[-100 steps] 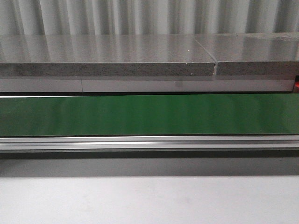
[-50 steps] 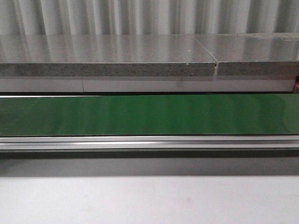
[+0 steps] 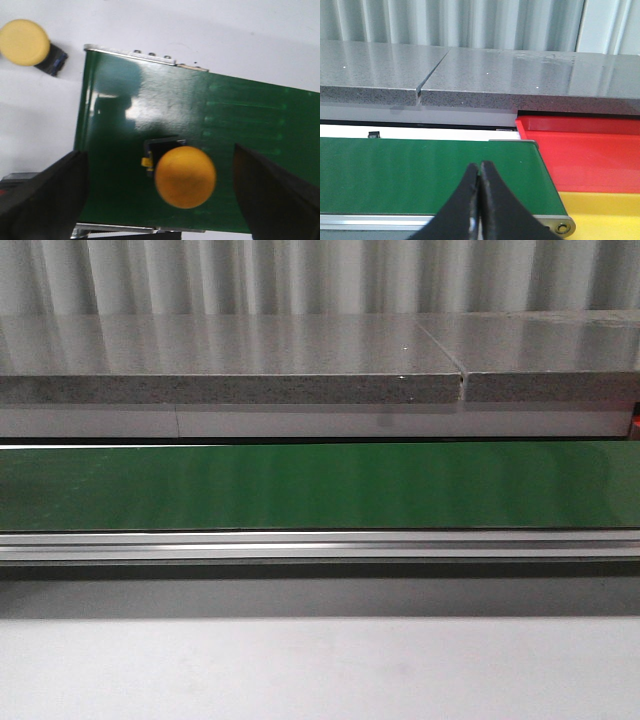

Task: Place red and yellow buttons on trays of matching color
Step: 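Lower the yellow button onto the belt and open the left gripper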

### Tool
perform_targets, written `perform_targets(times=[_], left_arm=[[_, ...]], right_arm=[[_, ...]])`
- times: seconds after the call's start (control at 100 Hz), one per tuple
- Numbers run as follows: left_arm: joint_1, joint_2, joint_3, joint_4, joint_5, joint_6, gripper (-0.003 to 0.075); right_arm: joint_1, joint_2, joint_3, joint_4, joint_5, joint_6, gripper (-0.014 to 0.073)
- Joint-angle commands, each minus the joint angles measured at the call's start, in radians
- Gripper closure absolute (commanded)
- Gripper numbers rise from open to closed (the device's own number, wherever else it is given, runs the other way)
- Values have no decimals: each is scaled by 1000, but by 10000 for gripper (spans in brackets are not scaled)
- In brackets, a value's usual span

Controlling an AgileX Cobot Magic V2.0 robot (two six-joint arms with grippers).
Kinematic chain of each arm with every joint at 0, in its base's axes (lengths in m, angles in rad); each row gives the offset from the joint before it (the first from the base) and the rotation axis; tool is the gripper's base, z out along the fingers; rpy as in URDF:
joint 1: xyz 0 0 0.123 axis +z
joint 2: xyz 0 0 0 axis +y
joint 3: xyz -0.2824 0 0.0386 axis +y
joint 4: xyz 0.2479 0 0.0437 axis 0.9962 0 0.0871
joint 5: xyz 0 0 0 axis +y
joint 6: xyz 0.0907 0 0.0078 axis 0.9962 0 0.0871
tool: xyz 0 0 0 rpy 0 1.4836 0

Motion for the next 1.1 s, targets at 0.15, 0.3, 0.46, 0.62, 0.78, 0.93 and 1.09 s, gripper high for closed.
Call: perform_targets(times=[0.15, 0.3, 0.46, 0.62, 0.78, 0.93, 1.09], left_arm=[[161, -56, -26, 28, 68, 4, 156], [238, -56, -26, 67, 83, -2, 156], [304, -27, -26, 128, 144, -4, 156], [371, 18, -26, 130, 160, -4, 156], [404, 52, -26, 132, 118, -4, 156], [405, 86, -26, 130, 81, -6, 156], [405, 127, -29, 142, 45, -6, 156]], right_arm=[[-1, -16, -7, -11, -70, -1, 660], [-1, -16, -7, -11, -70, -1, 660], [-1, -16, -7, -11, -70, -1, 660], [-1, -16, -7, -11, -70, -1, 660], [-1, -16, -7, -11, -70, -1, 660], [-1, -16, -7, -11, -70, -1, 660], [-1, -16, -7, -11, -70, -1, 660]])
